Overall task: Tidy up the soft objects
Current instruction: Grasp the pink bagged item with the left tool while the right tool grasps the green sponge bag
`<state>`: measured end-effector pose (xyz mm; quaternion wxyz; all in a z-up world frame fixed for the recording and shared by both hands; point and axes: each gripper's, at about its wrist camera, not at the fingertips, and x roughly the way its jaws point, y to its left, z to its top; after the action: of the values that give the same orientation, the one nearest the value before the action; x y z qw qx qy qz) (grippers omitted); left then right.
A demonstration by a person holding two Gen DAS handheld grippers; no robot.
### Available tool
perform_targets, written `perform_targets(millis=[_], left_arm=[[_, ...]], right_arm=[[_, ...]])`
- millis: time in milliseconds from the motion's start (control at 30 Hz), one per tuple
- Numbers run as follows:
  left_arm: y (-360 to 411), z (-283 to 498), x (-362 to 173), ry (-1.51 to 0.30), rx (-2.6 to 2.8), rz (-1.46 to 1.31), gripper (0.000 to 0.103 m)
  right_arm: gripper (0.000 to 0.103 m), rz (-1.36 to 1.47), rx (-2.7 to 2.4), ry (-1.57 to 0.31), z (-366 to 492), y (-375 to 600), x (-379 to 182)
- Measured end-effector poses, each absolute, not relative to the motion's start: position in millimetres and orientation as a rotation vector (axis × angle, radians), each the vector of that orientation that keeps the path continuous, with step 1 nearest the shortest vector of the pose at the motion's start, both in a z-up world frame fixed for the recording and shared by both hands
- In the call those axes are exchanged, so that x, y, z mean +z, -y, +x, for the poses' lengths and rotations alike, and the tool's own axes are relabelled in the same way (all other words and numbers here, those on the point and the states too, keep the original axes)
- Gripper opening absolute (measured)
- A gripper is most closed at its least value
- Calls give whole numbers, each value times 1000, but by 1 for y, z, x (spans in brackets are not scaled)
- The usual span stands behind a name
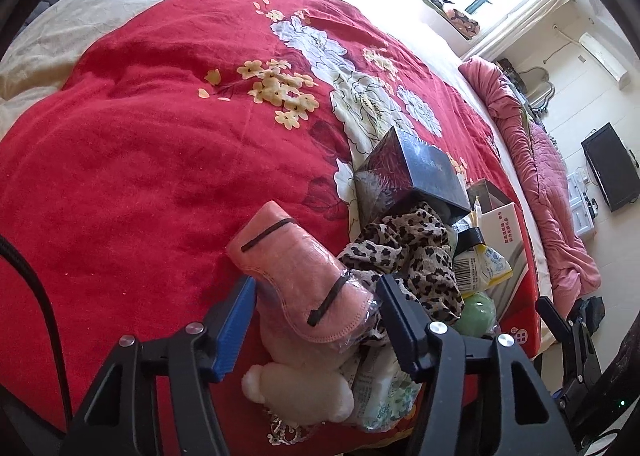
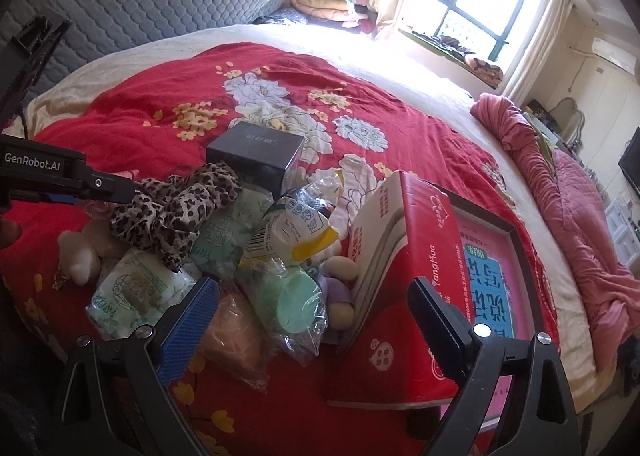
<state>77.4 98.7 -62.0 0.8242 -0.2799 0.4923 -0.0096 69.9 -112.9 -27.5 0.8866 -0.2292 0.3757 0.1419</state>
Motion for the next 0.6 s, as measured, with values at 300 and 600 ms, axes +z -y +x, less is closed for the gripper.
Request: perform_targets(millis=[300, 600], left_arm=[[-104, 77, -66, -1047, -38, -607, 55], [-107, 71, -62, -1013, -48, -592, 38]], right_arm=[[68, -545, 291, -892, 91, 97, -51], [39, -400, 368, -868, 83, 115, -44]])
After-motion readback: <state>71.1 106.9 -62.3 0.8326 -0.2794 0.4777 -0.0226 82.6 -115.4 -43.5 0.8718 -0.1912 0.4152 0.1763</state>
